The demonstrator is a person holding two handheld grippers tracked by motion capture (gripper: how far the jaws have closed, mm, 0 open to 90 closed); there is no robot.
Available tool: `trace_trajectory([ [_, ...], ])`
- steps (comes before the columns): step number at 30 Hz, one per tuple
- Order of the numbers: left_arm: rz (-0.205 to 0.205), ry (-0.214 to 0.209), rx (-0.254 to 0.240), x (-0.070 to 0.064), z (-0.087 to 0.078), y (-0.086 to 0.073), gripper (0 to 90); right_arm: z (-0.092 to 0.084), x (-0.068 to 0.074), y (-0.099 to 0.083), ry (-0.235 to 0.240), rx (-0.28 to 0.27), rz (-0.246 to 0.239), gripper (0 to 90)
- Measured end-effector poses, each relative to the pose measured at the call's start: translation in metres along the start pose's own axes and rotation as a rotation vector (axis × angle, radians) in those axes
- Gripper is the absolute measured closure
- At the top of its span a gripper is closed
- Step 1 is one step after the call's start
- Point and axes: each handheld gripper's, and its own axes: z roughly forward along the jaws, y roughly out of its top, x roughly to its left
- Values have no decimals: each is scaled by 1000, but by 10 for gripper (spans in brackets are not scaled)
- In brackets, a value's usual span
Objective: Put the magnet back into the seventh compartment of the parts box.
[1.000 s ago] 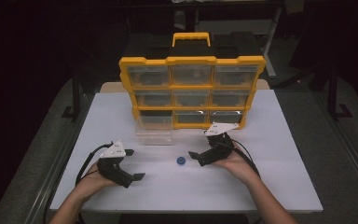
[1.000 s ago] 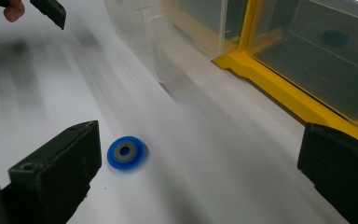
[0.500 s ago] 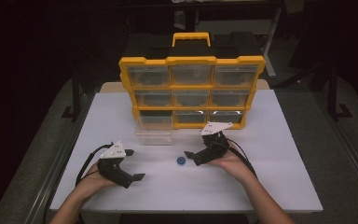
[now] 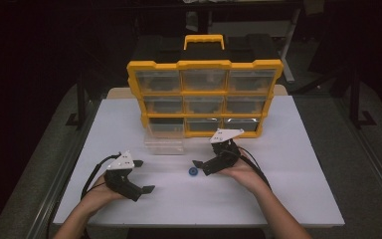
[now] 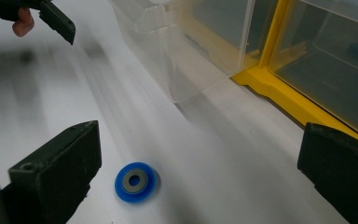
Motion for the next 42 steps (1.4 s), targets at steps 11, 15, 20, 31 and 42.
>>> trace_trajectory([
  [11, -7, 4, -8, 0, -1, 0, 0, 4, 7, 1, 24, 31, -13, 0],
  [15, -5, 3, -6, 0, -1, -1, 0, 6, 8, 1, 30, 37, -24, 0],
  [20, -7, 0, -5, 0, -2, -2, 0, 7, 11, 0, 38, 51, -22, 0],
  [31, -4, -2, 1, 0, -1, -2, 0, 12, 14, 0, 42, 70, -36, 0],
  [42, -6, -6, 1, 0, -1, -2, 0, 19, 19, -2, 48, 110, -48, 0],
])
